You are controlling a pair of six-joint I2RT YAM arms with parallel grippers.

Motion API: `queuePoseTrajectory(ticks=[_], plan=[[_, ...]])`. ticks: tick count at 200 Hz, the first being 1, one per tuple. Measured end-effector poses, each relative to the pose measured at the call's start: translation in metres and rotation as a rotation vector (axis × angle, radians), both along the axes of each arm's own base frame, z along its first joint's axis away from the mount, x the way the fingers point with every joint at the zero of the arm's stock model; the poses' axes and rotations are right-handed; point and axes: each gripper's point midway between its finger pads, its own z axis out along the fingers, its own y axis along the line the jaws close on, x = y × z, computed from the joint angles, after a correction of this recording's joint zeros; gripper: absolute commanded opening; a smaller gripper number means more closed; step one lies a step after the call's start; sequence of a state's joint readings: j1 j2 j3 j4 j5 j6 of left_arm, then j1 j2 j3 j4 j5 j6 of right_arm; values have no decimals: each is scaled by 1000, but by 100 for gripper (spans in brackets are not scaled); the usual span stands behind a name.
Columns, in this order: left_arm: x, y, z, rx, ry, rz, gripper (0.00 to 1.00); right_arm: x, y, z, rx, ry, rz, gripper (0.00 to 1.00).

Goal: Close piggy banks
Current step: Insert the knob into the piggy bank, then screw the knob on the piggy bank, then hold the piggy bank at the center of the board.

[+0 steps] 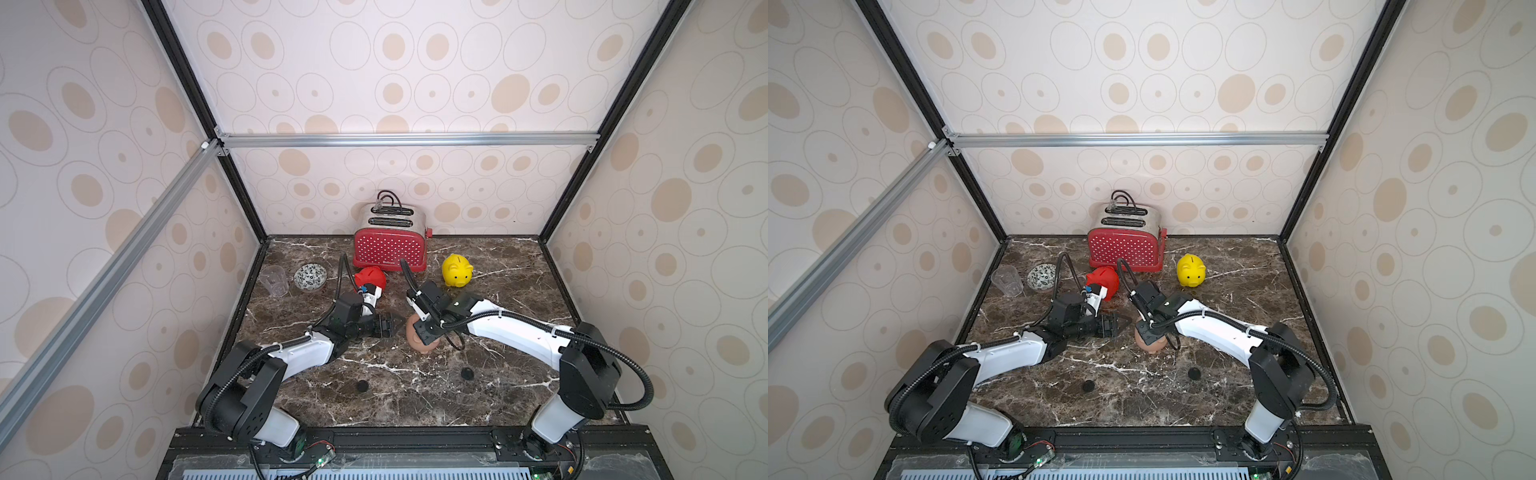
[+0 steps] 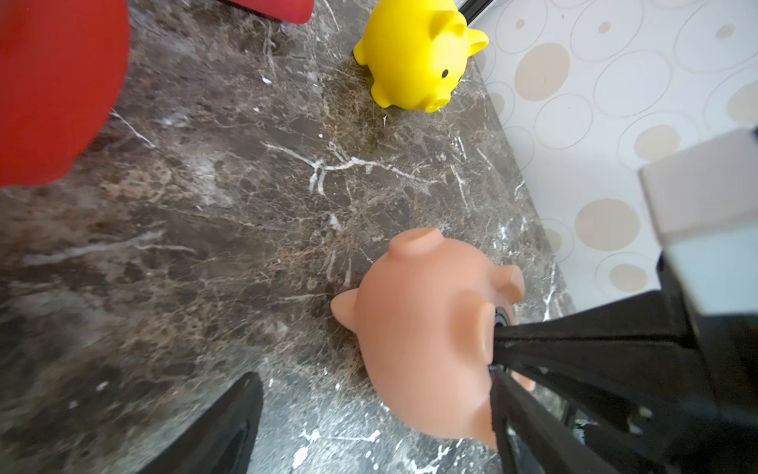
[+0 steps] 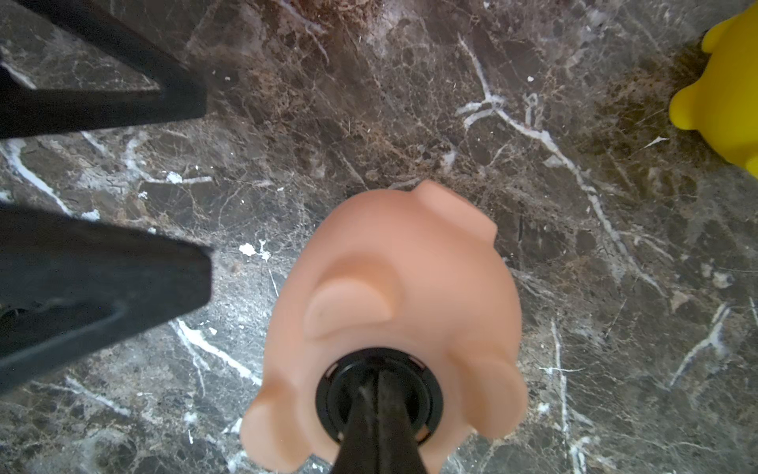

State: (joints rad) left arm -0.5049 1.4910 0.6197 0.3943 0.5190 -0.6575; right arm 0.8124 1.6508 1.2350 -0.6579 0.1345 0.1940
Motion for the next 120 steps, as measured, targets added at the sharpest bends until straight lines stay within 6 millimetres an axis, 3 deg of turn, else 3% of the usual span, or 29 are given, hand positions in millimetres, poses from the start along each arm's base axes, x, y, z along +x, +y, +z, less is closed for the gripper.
queuePoseTrajectory(ticks=[120], plan=[[12, -28, -5, -182, 73, -77, 90, 2, 3, 0, 4, -11, 15, 0]])
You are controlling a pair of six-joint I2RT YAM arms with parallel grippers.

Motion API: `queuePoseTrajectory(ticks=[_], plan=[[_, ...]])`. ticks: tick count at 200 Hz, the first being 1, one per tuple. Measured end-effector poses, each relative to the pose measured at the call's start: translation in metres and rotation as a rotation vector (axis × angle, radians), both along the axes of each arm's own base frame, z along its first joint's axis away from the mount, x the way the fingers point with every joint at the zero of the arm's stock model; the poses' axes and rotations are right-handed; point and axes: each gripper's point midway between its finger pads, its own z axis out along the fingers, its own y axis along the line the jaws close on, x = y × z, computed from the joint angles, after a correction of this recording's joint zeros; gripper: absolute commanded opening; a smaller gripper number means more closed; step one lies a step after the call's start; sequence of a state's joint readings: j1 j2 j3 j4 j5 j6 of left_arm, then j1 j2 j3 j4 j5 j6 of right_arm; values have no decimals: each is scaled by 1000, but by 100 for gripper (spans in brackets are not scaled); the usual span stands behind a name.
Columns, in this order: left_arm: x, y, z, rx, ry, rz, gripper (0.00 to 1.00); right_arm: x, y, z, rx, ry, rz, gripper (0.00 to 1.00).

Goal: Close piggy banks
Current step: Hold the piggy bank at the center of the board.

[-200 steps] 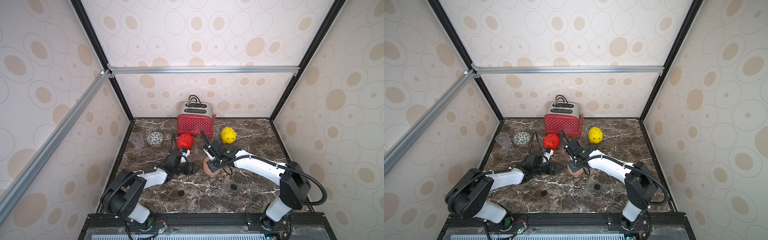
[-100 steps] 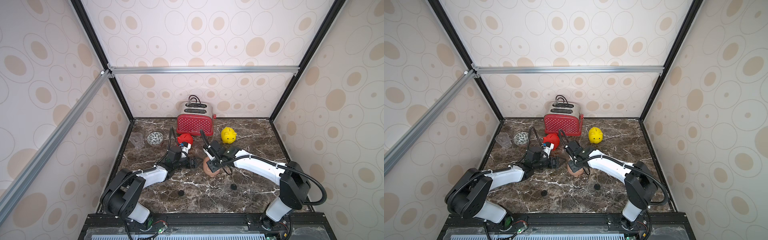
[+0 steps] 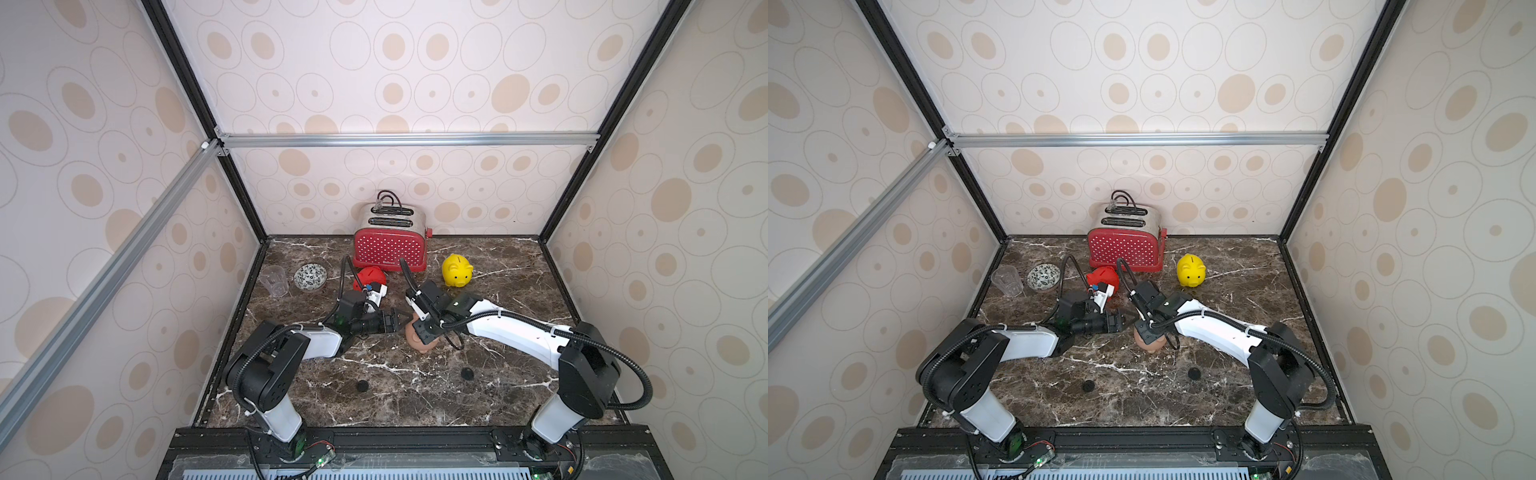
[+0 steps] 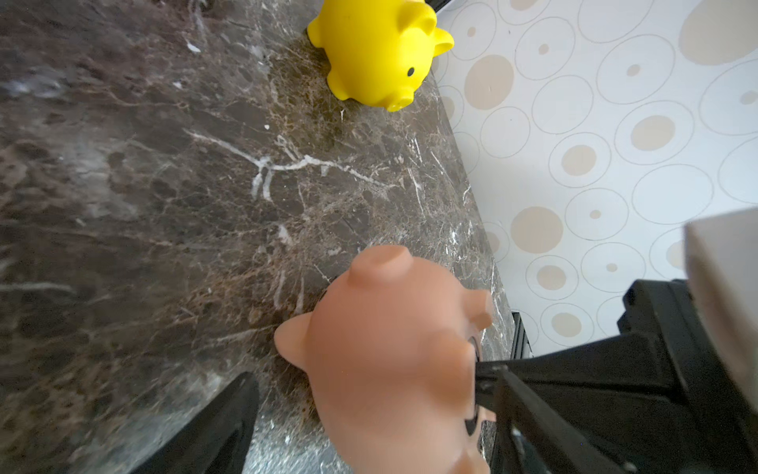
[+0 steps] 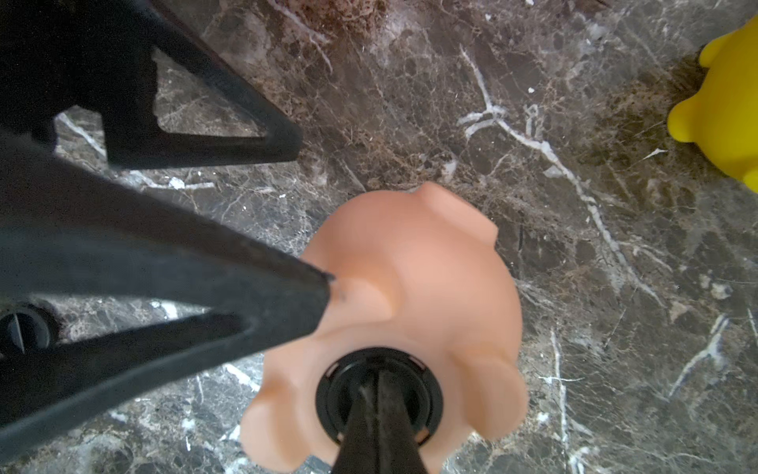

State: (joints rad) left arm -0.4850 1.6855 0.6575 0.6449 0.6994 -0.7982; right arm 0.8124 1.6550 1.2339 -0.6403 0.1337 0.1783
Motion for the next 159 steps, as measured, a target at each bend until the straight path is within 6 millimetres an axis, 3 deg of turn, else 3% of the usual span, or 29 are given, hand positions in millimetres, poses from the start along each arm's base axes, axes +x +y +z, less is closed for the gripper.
queuePoseTrajectory(ticks=[77, 159], plan=[[13, -18, -11, -74, 33, -40, 89, 0, 0, 0, -2, 0, 4, 0], [9, -28, -12, -108, 45, -73, 89, 0, 1, -1, -5, 3, 6, 0]])
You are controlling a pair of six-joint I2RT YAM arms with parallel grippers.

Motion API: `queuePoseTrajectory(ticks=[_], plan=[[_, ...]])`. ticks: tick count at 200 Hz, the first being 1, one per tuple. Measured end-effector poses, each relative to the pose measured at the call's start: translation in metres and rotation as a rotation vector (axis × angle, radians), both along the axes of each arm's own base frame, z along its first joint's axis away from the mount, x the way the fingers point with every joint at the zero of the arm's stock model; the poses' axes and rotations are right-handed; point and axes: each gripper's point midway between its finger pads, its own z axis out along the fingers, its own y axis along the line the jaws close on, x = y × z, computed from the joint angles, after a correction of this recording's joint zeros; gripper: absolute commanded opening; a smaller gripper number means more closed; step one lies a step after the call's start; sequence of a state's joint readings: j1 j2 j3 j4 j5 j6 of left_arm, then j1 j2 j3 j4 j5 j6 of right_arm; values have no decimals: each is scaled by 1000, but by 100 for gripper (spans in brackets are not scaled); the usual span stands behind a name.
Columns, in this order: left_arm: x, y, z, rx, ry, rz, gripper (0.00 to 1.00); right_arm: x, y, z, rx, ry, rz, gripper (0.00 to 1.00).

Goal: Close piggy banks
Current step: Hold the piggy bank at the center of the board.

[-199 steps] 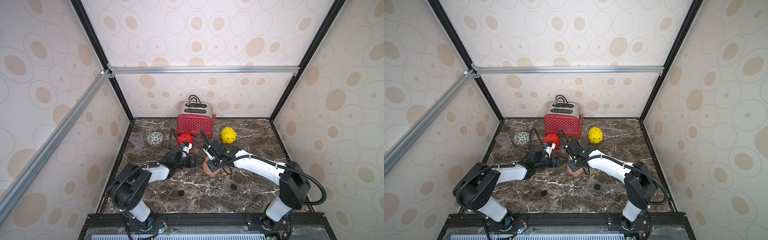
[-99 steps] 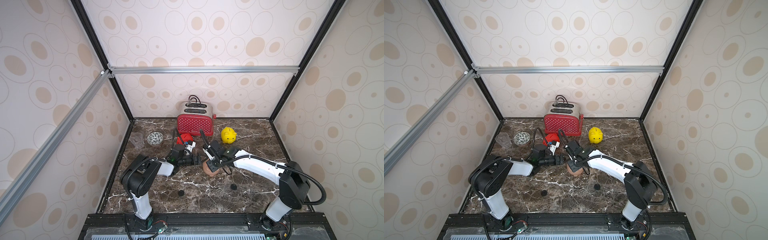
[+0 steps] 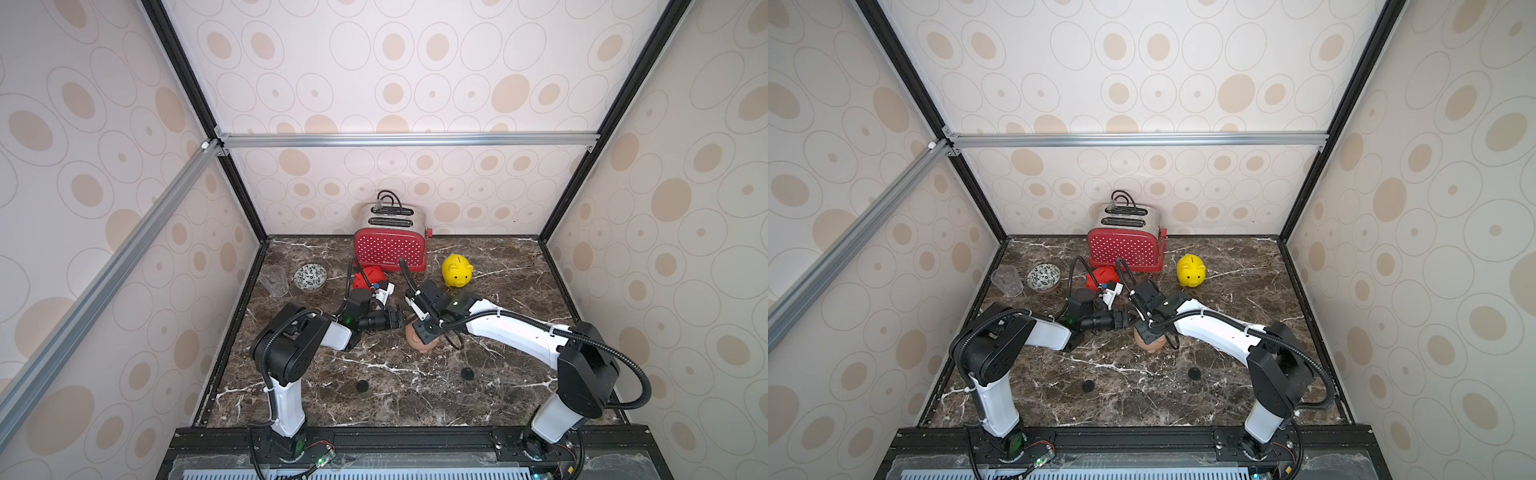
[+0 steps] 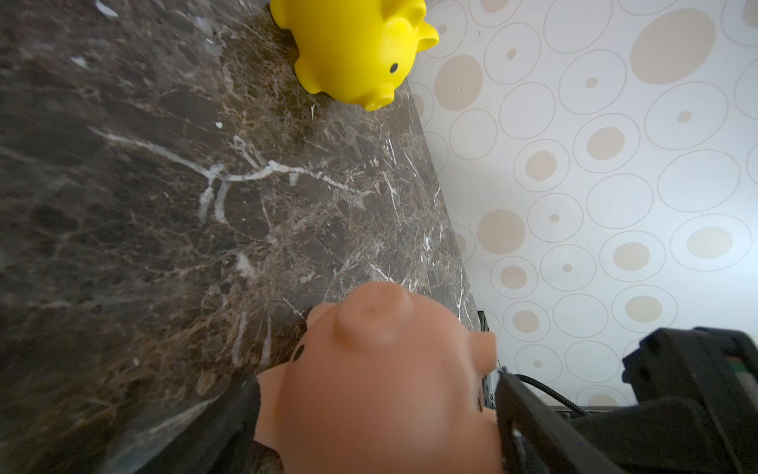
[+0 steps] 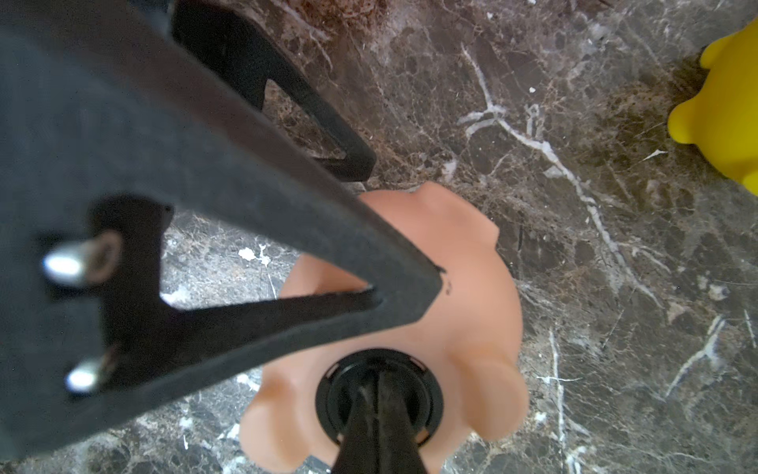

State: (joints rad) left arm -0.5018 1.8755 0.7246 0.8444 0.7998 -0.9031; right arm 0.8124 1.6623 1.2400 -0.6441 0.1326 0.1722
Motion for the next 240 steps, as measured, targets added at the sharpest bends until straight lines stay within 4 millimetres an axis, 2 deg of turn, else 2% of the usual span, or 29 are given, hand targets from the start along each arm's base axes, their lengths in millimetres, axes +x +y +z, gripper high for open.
queuePoseTrajectory(ticks=[98, 240], plan=[[-8, -8, -5, -9, 26, -26, 86, 0, -1, 0, -4, 0, 0, 0], [-1, -10, -2, -25, -4, -9, 80, 4, -1, 3, -7, -21, -10, 0]])
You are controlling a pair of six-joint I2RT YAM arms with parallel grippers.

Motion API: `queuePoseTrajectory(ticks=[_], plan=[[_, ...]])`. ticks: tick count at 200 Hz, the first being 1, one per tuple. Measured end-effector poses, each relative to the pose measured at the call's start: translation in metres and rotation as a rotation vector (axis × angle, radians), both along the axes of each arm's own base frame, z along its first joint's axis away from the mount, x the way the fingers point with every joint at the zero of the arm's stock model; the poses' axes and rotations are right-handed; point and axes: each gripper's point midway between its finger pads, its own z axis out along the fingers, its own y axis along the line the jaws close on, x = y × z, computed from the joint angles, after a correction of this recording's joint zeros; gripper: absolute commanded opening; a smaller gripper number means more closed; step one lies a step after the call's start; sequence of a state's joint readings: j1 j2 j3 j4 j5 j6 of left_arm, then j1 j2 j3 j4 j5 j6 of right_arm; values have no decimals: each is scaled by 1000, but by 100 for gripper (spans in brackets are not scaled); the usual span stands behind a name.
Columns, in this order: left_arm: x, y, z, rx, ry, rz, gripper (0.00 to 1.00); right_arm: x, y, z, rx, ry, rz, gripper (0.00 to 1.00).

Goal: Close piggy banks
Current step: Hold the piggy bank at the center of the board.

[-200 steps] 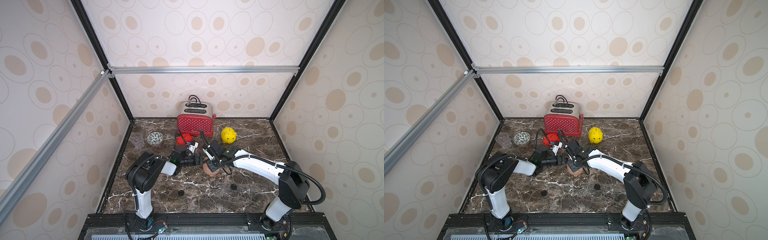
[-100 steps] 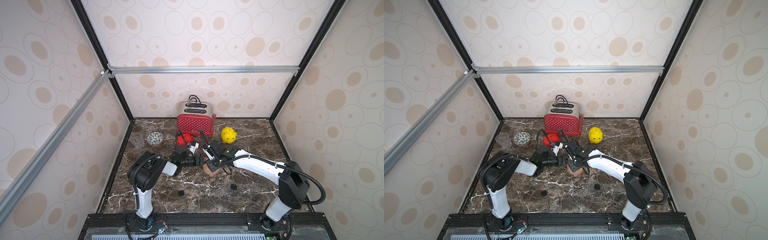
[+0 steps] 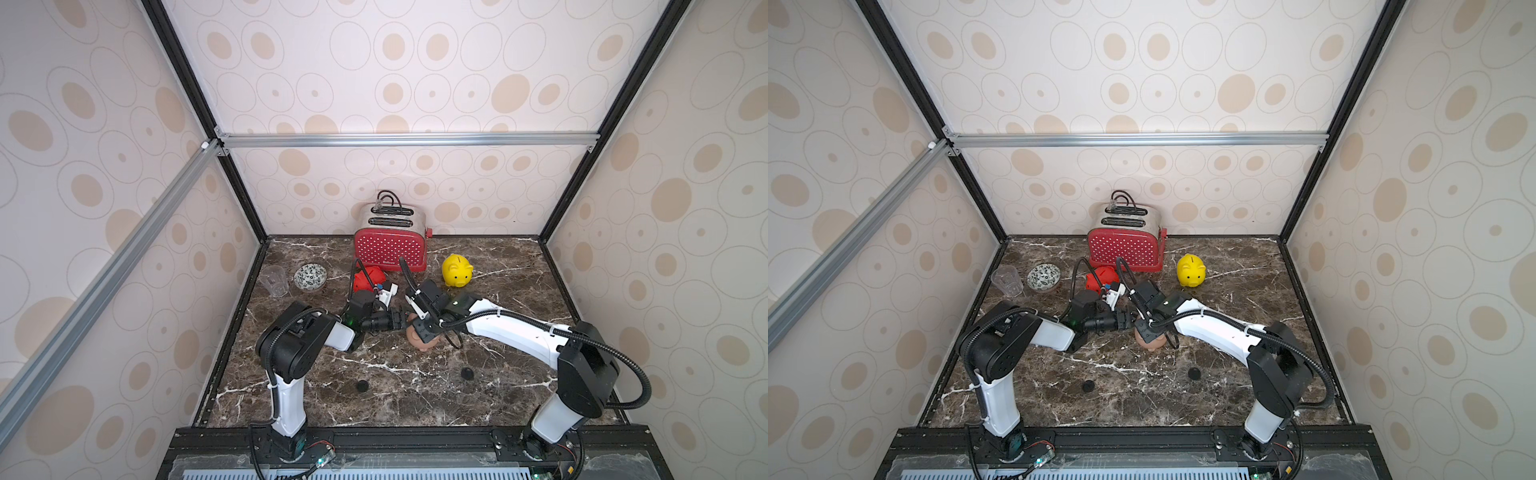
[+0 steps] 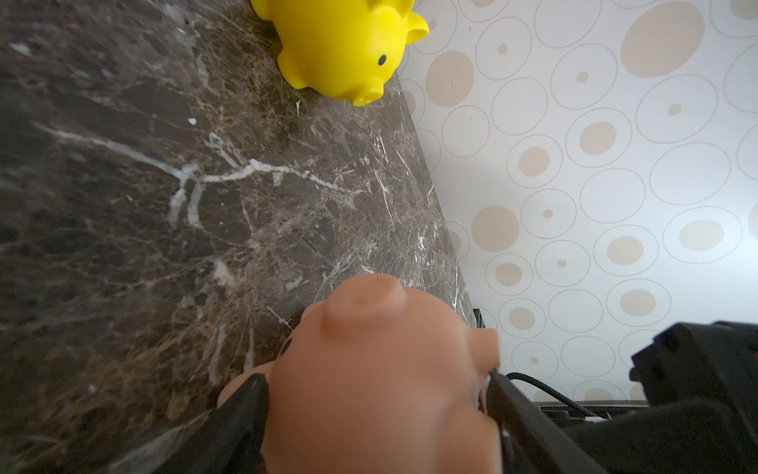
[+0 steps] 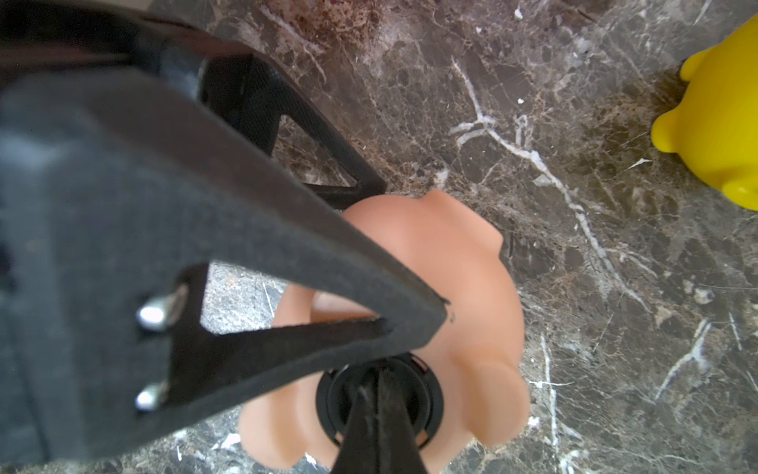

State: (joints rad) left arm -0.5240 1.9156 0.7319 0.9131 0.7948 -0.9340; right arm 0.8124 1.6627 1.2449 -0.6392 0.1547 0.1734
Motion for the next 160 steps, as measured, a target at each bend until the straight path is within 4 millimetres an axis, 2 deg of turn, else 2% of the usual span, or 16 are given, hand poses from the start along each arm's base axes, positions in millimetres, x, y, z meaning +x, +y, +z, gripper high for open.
queuePoseTrajectory(ticks=[160], plan=[[-11, -3, -2, 6, 20, 47, 81, -1, -13, -3, 12, 26, -195, 0]])
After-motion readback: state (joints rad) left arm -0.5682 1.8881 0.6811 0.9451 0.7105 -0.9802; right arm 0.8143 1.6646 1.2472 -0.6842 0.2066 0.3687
